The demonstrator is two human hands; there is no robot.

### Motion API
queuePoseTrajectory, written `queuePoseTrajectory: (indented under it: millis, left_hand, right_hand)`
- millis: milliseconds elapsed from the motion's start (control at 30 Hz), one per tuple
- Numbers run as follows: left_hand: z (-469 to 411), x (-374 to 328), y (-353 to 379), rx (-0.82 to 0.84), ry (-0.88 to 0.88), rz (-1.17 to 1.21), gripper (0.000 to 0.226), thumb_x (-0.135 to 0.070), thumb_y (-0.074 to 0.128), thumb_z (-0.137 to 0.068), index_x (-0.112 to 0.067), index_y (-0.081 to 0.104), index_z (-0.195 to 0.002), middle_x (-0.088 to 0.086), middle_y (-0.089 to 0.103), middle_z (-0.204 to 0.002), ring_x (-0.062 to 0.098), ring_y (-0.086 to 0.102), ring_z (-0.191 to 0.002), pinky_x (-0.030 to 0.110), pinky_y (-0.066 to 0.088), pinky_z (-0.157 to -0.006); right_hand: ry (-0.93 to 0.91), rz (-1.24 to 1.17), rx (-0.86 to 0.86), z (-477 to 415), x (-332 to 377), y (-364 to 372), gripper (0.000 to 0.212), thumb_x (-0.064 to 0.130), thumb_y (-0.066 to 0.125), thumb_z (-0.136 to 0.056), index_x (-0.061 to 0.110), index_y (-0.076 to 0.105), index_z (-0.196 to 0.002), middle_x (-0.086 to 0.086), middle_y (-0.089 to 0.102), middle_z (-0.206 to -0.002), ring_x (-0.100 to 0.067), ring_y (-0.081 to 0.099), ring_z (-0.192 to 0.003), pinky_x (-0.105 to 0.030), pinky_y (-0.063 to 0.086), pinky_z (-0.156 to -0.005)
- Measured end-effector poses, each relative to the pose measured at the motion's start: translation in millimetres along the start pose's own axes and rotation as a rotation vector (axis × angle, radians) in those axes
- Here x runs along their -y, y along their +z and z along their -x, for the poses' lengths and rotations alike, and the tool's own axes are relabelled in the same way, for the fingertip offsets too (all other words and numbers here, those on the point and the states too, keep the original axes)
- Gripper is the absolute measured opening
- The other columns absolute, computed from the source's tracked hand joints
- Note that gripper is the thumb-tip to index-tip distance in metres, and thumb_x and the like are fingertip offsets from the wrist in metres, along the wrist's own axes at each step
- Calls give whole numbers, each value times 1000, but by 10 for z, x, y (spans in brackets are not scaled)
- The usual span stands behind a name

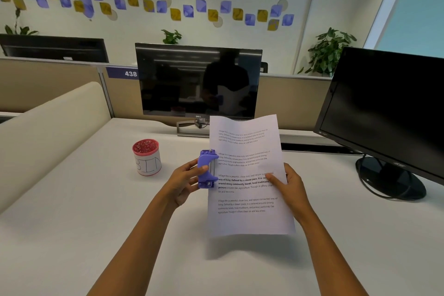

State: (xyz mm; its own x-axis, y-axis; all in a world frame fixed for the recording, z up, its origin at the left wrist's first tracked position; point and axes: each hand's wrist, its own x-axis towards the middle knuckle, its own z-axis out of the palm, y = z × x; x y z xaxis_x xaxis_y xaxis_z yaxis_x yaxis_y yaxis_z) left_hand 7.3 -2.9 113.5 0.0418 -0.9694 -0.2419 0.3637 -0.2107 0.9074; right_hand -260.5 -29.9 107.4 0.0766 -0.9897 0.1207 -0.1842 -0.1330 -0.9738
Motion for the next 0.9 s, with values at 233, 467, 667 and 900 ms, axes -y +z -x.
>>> queuePoseTrajectory:
  millis: [233, 467, 667, 900]
  left_hand:
    - [-8, -3, 15, -27, 31, 12, 34, -13, 59, -86, -13, 51, -119, 7, 63, -103, 24, 60, -94, 40, 51, -81]
    - [-2, 15, 37, -24, 39, 22, 35, -13, 58, -87, -12, 50, -121, 7, 63, -104, 25, 60, -94, 41, 50, -82]
    - [-7, -31, -20, -69, 26, 24, 34, -11, 59, -87, -12, 50, -120, 7, 61, -103, 30, 56, -103, 45, 45, -91]
    - [6, -29, -9, -73, -4, 24, 31, -13, 60, -86, -12, 52, -117, 6, 61, -102, 29, 55, -102, 43, 46, -89]
  right_hand:
    - [-50, 130, -47, -4, 69, -6, 36, 26, 60, -88, 23, 48, -121, 4, 59, -111, -20, 64, -92, -26, 54, -70]
    - [-124, 277, -75, -21, 195, 35, 39, 22, 57, -90, 20, 47, -128, 7, 56, -106, -17, 59, -91, -30, 51, -76]
    - [-51, 15, -22, -15, 213, -63, 30, 26, 63, -85, 31, 54, -113, 7, 64, -105, -17, 65, -91, -28, 53, -71]
    - [14, -142, 10, 1, 113, -84, 31, 23, 67, -83, 30, 57, -111, 0, 68, -110, -23, 68, -94, -38, 59, -76]
